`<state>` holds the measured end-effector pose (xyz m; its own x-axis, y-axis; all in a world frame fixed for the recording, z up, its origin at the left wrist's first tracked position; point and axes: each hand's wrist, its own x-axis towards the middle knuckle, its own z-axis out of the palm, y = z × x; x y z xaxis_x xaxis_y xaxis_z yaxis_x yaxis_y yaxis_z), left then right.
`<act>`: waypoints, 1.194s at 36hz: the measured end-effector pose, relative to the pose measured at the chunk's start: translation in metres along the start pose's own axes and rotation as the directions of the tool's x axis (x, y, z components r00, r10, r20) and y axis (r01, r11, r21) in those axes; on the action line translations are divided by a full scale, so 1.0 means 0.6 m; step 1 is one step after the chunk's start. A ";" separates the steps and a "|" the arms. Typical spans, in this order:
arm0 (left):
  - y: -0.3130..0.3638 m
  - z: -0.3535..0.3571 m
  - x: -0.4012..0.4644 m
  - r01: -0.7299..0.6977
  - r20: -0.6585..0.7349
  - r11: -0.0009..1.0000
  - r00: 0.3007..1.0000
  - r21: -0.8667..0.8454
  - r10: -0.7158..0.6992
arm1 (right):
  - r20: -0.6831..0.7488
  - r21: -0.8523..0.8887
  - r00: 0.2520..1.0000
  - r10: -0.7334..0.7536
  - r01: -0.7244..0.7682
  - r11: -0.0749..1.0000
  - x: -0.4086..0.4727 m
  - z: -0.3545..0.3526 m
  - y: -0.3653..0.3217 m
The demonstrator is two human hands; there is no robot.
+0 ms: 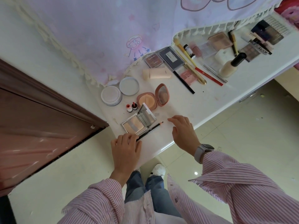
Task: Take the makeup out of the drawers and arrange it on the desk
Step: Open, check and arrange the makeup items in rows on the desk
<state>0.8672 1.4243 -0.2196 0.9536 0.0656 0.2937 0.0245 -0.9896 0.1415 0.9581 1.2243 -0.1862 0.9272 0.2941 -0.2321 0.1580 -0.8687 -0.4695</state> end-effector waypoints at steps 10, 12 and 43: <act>0.005 -0.032 -0.001 0.044 0.056 0.986 0.998 -0.159 -0.035 | 0.016 0.065 0.998 0.059 -0.060 0.996 -0.028 -0.010 -0.005; 0.006 -0.039 0.017 0.040 0.032 0.975 0.999 -0.220 -0.034 | 0.017 0.091 0.996 0.093 -0.094 0.991 -0.032 -0.017 -0.005; 0.159 -0.083 0.215 0.319 -0.056 0.853 0.926 -0.412 -0.374 | 0.003 -0.081 0.950 0.312 -0.311 0.947 0.182 -0.139 0.090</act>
<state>0.9776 1.3450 -0.1210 0.8572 0.4375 0.2718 0.2019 -0.7709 0.6041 1.0964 1.1762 -0.1658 0.9290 0.0095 -0.3698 -0.1110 -0.9465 -0.3030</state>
